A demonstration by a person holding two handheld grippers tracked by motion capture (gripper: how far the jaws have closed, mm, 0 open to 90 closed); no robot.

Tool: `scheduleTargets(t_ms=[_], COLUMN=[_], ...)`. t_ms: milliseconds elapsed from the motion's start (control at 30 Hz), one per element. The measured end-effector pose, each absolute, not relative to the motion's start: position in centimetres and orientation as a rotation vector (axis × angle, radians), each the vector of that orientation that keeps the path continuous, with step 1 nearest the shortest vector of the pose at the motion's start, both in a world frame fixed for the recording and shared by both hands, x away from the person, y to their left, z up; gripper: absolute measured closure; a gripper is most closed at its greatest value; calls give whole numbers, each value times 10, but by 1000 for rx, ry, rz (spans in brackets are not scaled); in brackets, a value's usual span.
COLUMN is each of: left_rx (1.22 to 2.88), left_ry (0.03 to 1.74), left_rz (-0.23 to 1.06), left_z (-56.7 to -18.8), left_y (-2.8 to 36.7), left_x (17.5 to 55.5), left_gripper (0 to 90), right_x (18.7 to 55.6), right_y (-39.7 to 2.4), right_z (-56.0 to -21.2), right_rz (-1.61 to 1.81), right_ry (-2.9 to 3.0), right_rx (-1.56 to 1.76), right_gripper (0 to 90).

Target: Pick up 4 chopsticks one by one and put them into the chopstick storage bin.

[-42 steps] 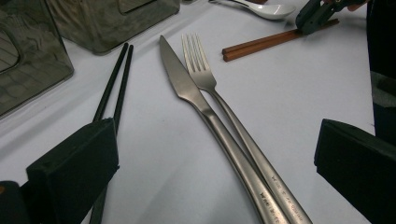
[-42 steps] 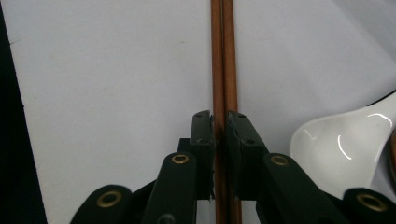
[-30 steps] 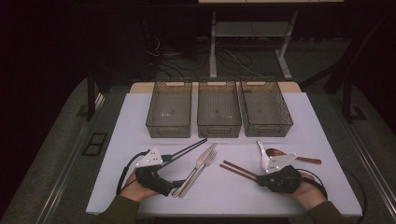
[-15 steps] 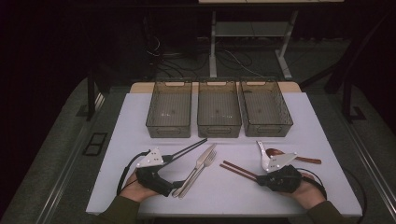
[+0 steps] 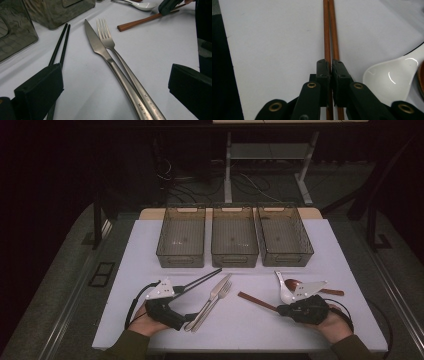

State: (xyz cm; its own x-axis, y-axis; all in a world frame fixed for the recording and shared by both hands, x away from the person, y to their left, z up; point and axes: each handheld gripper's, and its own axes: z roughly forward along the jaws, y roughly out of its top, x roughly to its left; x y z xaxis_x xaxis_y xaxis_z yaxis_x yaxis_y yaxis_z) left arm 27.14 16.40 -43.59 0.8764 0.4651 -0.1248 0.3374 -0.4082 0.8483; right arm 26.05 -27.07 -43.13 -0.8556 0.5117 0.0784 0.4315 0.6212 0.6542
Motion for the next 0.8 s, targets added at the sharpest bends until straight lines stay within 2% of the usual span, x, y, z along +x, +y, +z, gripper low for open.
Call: scheduleTargets(t_ms=[800], left_rx=[2019], left_ry=[596], left_rz=[151], left_z=[-435], left_y=[165], left_x=[272], left_gripper=[0], right_x=[265], right_y=[-273], right_z=[-413], right_rz=[1192], right_ry=[2666], right_rx=[777], right_gripper=[849])
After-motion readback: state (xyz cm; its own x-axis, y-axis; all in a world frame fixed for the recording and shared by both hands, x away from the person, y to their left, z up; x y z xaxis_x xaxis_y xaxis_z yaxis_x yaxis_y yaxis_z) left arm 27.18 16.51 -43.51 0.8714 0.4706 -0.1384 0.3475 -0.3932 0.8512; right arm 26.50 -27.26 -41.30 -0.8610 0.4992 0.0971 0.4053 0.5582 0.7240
